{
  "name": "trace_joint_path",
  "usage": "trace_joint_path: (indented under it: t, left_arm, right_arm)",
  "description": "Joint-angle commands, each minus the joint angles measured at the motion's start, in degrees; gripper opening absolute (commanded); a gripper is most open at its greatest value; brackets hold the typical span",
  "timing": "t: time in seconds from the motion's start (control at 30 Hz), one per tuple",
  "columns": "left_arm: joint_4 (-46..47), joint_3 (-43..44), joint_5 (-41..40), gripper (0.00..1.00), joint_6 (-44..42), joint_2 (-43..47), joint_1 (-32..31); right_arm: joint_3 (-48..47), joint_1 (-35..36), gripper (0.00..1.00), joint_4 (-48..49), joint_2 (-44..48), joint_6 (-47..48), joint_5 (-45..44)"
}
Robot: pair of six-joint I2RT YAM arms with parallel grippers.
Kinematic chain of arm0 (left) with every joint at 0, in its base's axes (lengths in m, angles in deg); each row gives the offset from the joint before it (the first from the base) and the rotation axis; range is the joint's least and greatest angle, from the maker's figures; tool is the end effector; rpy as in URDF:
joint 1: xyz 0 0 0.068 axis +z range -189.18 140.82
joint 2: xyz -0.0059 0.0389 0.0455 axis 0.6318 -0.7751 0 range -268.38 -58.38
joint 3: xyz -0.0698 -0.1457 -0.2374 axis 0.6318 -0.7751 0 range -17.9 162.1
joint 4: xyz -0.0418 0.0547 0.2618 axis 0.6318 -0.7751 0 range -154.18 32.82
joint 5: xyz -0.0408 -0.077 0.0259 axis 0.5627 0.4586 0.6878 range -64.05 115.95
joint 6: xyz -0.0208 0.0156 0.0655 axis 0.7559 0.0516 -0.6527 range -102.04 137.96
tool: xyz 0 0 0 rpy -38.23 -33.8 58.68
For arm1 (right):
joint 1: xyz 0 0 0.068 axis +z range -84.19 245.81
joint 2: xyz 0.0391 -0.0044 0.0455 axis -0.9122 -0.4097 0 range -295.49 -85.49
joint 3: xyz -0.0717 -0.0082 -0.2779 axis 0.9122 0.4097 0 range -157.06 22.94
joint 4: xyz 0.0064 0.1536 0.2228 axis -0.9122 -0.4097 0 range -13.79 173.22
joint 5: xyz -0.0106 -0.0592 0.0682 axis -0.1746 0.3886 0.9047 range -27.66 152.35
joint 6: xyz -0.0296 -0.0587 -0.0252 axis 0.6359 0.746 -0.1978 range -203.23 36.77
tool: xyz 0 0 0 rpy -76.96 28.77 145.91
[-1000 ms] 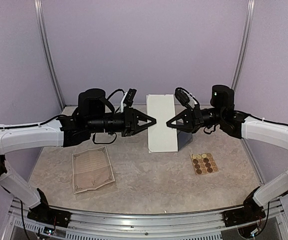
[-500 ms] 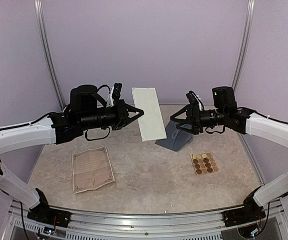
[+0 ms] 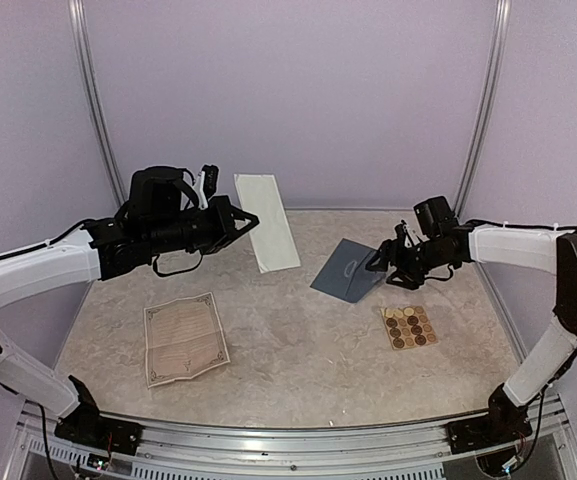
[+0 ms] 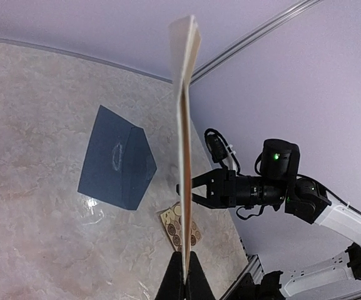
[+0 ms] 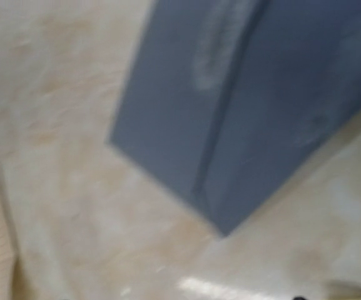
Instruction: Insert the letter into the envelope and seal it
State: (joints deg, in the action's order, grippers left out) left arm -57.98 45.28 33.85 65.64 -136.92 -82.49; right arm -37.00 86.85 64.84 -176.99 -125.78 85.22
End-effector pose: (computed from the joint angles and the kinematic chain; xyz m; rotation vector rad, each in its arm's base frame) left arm 0.2508 -0.2474 0.3405 0.0280 2.0384 -1.1896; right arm 0.3259 0.1493 0.2127 0.2958 2.5820 0.9437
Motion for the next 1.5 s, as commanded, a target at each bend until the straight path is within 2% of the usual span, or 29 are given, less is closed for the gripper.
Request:
trace_joint_path:
  t: [0.0,0.3,0.4,0.83,1.13,1.47]
  left_arm:
    - [-1.76,1.6,-2.43,0.0,-0.85,1.69,0.24]
    - [-1.76,1.92,-3.36,0.0,-0.96,1.29,0.27]
    - [-1.84,2.04,-3.68,0.0,-1.09,1.03,0.33]
    - [-3.13,3.47,-3.53,0.0,-2.19,0.44,1.5]
    - [-3.83,3.95,-3.5,0.0,-2.73,0.32,2.38]
    - [-3.86,4.79,-2.35,0.0,-3.03,-0.67,3.14]
  right_arm:
    - [-2.45,-2.34,0.71,0.66,-3.58,2.9,-3.04]
    - [-5.08,-6.18,0.66,2.44,-9.86,4.05,-4.04]
    - [-6.0,-6.95,0.62,3.56,-11.76,4.4,-2.71]
    - [-13.15,-7.68,0.51,4.48,-21.12,4.72,-0.96]
    - [-16.83,-7.72,0.48,3.43,-24.99,4.16,-0.8]
    - [-16.94,-7.74,0.32,3.25,-26.56,2.89,-0.65]
